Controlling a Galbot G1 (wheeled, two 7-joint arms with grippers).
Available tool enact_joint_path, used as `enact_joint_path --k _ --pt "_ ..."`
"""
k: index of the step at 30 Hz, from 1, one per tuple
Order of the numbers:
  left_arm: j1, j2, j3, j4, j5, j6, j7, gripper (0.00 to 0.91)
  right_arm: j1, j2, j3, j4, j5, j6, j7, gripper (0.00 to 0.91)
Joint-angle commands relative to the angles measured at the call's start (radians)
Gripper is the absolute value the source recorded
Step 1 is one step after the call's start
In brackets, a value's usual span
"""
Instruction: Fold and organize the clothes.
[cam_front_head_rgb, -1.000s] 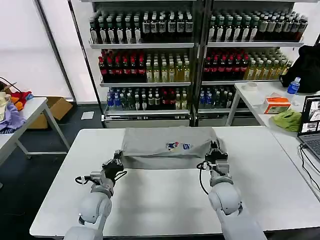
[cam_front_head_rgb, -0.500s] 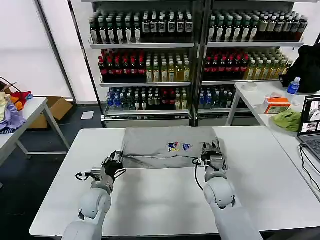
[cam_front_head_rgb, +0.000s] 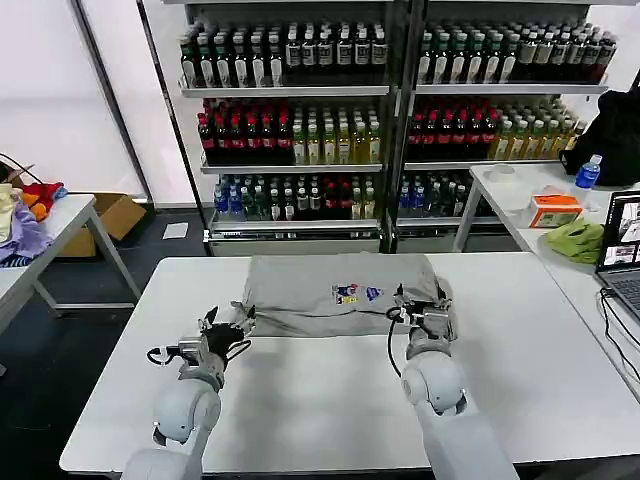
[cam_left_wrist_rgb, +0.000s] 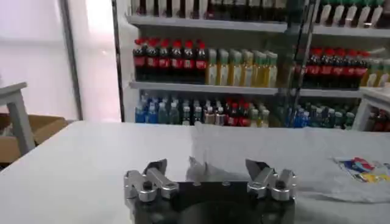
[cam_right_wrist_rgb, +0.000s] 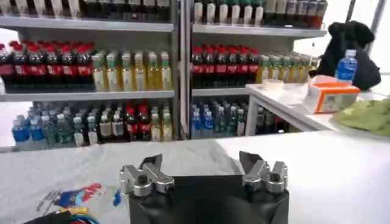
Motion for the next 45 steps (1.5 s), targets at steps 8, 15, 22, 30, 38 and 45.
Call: enact_joint_path --k 8,15,22,30,38,45 --pt "0.027 -0.006 -0.005 0.005 0.027 0.029 -0.008 0.907 -0.133 -0.061 0.112 0.07 0.042 -0.016 -0.002 0.907" --pt "0.023 -0.001 -0.006 0.001 0.026 0.046 -0.012 0.907 -0.111 -0.074 0.119 0.036 0.061 -0.033 0.004 0.907" --pt "0.025 0.005 -0.006 0.002 0.026 0.059 -0.005 0.907 -0.079 -0.057 0.1 -0.006 0.115 -0.069 0.026 0.907" --pt "0.004 0.022 -0.006 0.008 0.009 0.083 -0.003 0.907 -0.034 -0.039 0.065 -0.02 0.111 -0.094 0.05 0.907" --pt "-0.015 0.017 0.002 0.039 0.007 0.083 0.0 0.907 -0.007 -0.032 0.052 -0.047 0.109 -0.095 0.064 0.907" --pt "-0.034 0.02 0.008 0.07 0.007 0.083 0.001 0.907 -0.006 -0.027 0.053 -0.08 0.109 -0.095 0.061 0.907"
